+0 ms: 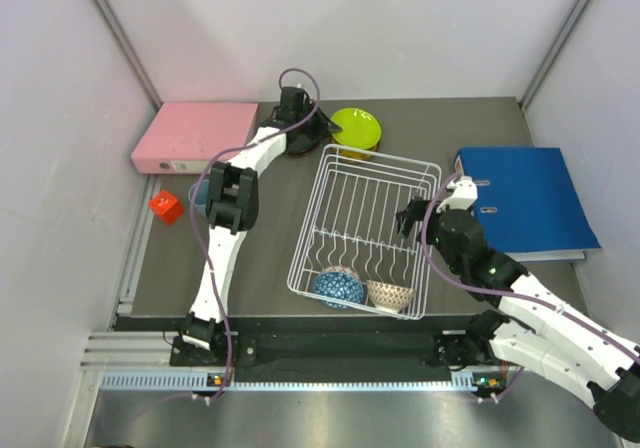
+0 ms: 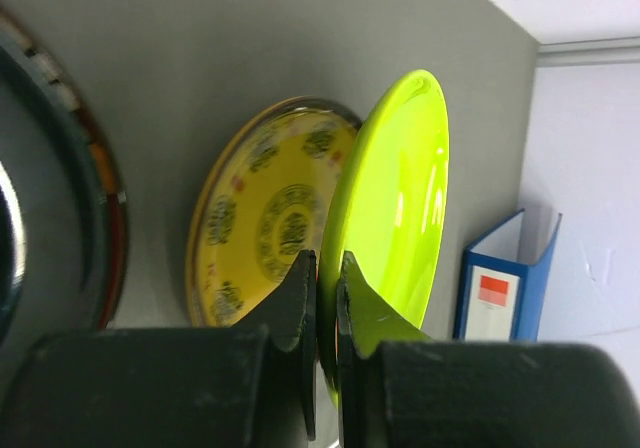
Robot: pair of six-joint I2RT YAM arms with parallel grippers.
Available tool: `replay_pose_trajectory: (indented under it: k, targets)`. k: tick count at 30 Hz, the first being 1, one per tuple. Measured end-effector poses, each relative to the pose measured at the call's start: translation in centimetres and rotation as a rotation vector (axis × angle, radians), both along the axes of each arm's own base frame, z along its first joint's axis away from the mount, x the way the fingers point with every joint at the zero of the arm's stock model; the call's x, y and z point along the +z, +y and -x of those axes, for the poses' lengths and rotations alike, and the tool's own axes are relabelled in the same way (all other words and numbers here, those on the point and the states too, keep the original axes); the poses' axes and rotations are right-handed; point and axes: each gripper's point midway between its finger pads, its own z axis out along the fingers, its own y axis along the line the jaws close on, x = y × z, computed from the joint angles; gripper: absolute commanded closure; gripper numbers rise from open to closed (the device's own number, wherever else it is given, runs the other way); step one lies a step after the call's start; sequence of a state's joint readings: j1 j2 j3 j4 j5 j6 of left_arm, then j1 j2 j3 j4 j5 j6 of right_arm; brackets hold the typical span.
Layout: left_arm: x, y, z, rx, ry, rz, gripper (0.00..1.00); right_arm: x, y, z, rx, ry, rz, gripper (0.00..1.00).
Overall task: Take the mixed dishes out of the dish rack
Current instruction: Place the plate at the center of the board.
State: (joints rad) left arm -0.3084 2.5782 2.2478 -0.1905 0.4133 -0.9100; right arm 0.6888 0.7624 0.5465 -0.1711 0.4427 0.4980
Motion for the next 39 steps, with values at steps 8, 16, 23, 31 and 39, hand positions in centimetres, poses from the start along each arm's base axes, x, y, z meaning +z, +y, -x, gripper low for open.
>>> replay_pose_trajectory:
  k: [8,16,23,31,39]
  targets:
    - [-1.5,0.2,0.4,0.013,0.051,-0.013,0.72,0.1,-0.2,0.0,-0.005,-0.002,-0.002,0.02]
    - [-2.0,0.2,0.6,0.008,0.069,-0.012,0.33,0.2,-0.2,0.0,-0.006,-0.007,-0.006,0.02]
    - [-1.2,0.1,0.6,-0.001,0.061,-0.024,0.13,0.2,-0.2,0.0,-0.005,-0.006,-0.006,0.02]
    - [-1.1,1.7,0.8,0.018,0.062,-0.136,0.08,0.3,0.2,0.1,0.013,-0.008,-0.019,0.02]
    - [0.9,3.3,1.3,0.046,0.038,-0.229,0.05,0.3,0.4,0.1,0.025,-0.006,-0.025,0.02]
